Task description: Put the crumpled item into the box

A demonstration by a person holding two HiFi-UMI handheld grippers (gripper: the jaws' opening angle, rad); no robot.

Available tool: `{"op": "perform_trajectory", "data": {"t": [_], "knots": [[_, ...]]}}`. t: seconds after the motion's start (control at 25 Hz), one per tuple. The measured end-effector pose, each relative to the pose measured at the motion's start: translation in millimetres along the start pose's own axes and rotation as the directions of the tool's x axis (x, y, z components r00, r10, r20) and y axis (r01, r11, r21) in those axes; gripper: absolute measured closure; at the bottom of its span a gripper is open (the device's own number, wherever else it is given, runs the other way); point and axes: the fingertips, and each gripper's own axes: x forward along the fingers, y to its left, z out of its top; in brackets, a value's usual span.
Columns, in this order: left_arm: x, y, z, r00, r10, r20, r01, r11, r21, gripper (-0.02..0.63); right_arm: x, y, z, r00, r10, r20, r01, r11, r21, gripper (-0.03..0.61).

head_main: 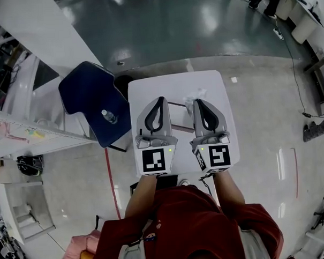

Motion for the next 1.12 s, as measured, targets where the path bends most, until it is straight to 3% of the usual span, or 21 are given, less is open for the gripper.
{"op": "perform_trajectory", "data": {"t": [0.64,1.12], "knots": [[33.5,41.6,-39.6,0.999,0.030,-0.028,-0.031,0.999,-0.039,0.611,63.2,9.2,-74.4,0.983,0.057,-0.176,-0.056,0.998,0.010,0.575],[52.1,80.5,-77.0,0.996,0.052,-0.069,-0.057,0.996,-0.069,0.612,102.3,24.6,-143.1,0.938,0.103,-0.332,-0.108,0.994,0.002,0.575]]}}
